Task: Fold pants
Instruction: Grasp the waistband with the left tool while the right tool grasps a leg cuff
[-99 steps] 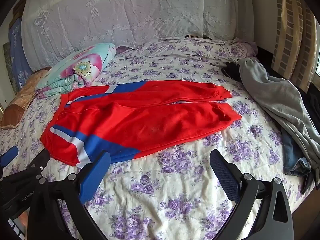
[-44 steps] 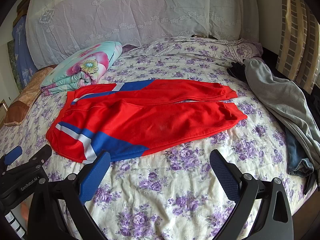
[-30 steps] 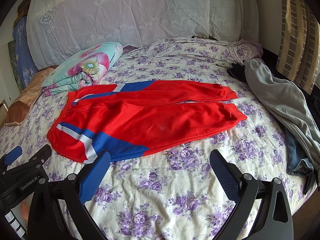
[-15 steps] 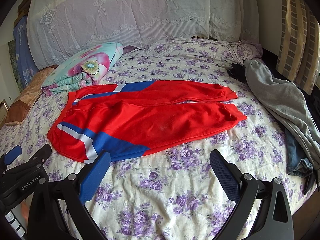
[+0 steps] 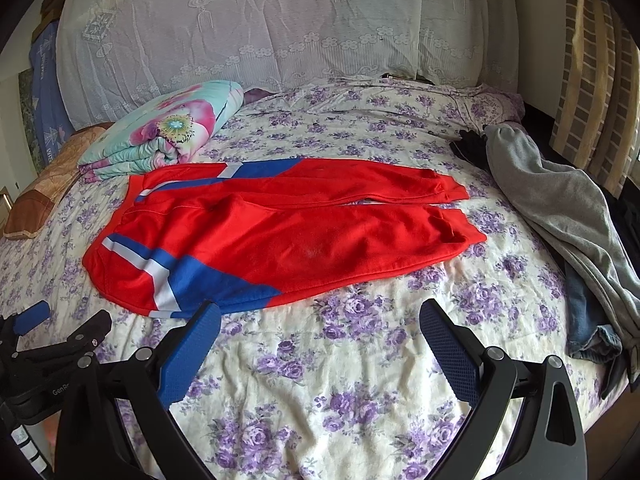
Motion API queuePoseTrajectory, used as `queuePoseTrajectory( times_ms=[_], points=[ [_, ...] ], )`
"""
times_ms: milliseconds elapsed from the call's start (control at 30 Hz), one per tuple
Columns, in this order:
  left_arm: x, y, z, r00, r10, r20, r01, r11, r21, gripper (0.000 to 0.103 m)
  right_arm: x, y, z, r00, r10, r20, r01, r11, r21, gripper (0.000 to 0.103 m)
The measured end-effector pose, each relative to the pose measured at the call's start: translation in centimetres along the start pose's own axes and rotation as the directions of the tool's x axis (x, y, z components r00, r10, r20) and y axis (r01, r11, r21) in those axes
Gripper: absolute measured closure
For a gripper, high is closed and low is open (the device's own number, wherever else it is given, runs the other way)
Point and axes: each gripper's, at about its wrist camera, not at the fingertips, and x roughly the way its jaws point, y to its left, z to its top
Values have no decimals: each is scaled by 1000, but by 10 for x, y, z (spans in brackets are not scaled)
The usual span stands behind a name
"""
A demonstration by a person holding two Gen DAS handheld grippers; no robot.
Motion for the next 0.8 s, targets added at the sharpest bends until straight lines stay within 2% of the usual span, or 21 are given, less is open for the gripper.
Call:
queuePoseTrajectory(
  times_ms=[67,133,233,333,500,533,567,600,667,733,800],
  points=[
    [14,3,-5,999,-7,-48,6,1000,-12,4,8,-2,-4,999,-24,-33,24,1000,-16,3],
    [26,16,-1,996,-29,-83,23,998,-65,4,17,-8,-8,997,-38,-71,37,999,-11,3],
    [43,44,21,992,-91,-82,77,984,-159,4,22,-16,-14,995,-39,-88,40,999,13,3],
    [76,68,44,974,-174,-147,135,961,-243,4,18,-21,-17,996,-42,-73,44,999,31,3],
    [121,93,57,943,-255,-213,161,912,-378,7,18,-36,-27,997,-54,-62,57,997,57,3],
    [128,96,59,942,-263,-210,165,905,-393,25,19,-40,-28,996,-57,-67,61,996,64,3],
    [136,98,61,941,-254,-225,151,906,-395,55,20,-43,-28,995,-62,-73,67,995,69,3],
    [143,98,64,942,-232,-242,127,916,-381,65,21,-46,-28,995,-66,-78,72,995,72,3],
    [143,104,69,946,-248,-211,154,912,-380,91,22,-52,-27,994,-71,-82,77,994,74,3],
    [134,110,67,945,-282,-166,196,893,-404,93,25,-59,-22,995,-65,-79,70,996,63,3],
    [119,115,62,956,-272,-111,207,892,-402,94,31,-72,-13,996,-48,-79,53,997,59,3]
  ],
)
